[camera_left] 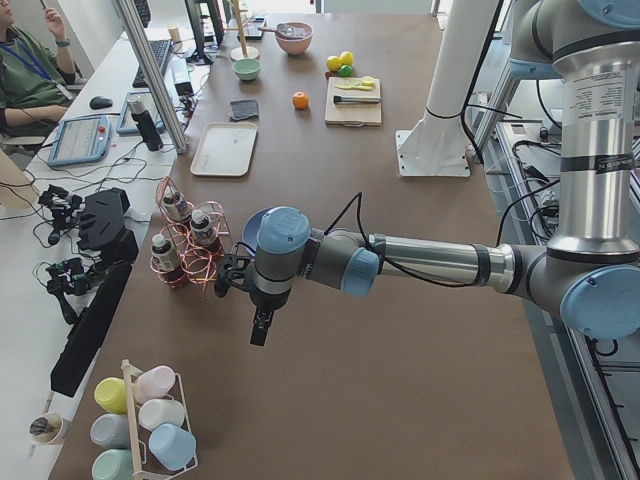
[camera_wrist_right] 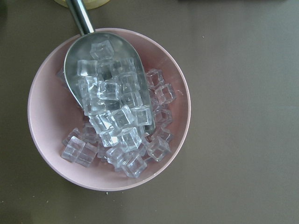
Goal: Pick orange to plate
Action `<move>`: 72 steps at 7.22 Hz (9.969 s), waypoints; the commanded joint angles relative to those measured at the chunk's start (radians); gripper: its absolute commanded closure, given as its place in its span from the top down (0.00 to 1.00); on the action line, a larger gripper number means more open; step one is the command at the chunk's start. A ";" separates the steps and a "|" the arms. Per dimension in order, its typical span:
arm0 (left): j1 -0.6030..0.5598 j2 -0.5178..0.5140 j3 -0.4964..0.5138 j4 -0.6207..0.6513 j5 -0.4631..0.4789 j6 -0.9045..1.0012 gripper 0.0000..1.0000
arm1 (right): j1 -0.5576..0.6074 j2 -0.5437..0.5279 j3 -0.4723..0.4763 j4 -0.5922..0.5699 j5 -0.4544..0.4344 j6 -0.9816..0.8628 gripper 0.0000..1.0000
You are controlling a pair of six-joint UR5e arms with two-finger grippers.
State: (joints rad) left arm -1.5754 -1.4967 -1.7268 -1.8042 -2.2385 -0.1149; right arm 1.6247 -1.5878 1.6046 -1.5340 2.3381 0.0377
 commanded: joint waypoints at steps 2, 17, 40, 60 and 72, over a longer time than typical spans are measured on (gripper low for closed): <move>0.000 0.000 0.003 0.002 0.000 -0.002 0.98 | 0.000 -0.001 0.000 0.000 0.001 -0.005 1.00; 0.000 -0.002 0.010 -0.003 -0.001 -0.002 0.98 | 0.000 -0.003 0.002 0.000 0.000 0.001 1.00; 0.225 -0.134 0.234 -0.510 -0.030 -0.382 0.98 | -0.098 0.093 0.015 0.000 0.047 0.158 1.00; 0.562 -0.235 0.308 -0.825 0.069 -1.016 0.00 | -0.316 0.160 0.149 0.132 0.015 0.623 1.00; 1.111 -0.631 0.073 -0.175 0.660 -1.451 0.00 | -0.781 0.393 0.160 0.152 -0.309 1.041 1.00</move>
State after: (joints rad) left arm -0.4708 -2.0923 -1.7112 -1.9799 -1.5949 -1.5619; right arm 0.8566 -1.1955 1.7646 -1.3819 2.0381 1.0738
